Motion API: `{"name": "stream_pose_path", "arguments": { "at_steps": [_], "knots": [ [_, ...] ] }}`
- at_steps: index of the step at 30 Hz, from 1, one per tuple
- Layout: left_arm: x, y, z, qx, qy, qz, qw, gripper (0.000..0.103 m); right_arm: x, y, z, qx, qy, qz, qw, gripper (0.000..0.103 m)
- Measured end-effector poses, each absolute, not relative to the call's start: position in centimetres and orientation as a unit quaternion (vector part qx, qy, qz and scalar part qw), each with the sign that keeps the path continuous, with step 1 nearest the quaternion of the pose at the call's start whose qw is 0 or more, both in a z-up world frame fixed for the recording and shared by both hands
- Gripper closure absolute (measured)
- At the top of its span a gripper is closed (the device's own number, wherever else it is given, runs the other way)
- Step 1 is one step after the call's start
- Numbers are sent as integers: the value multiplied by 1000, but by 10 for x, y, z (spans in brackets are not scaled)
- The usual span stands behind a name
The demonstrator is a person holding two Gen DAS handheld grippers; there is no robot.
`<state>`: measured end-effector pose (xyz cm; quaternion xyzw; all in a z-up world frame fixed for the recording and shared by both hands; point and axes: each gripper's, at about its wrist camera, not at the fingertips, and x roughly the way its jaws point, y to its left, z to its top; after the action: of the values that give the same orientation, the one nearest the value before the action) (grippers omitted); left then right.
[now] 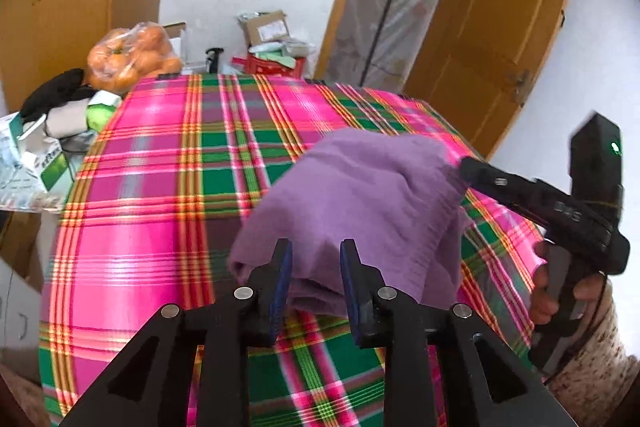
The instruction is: Fold clothes
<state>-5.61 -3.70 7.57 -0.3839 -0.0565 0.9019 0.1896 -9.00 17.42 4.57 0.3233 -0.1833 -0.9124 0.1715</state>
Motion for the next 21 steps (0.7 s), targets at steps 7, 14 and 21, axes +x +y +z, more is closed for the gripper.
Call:
{"name": "stream_pose_path", "arguments": {
  "at_steps": [7,14,21],
  "knots": [
    [-65,-38,68,-393,-61,897,193,77,-99,153,46,327,-188,-906,192,83],
    [-58,-67,70,-379,-102,902,177,77,-111,102,66,311,-188,-892,267,85],
    [-51,-99,71,-377,-123,905,155,77,-123,31,67,323,-187,-861,345,85]
  ]
}}
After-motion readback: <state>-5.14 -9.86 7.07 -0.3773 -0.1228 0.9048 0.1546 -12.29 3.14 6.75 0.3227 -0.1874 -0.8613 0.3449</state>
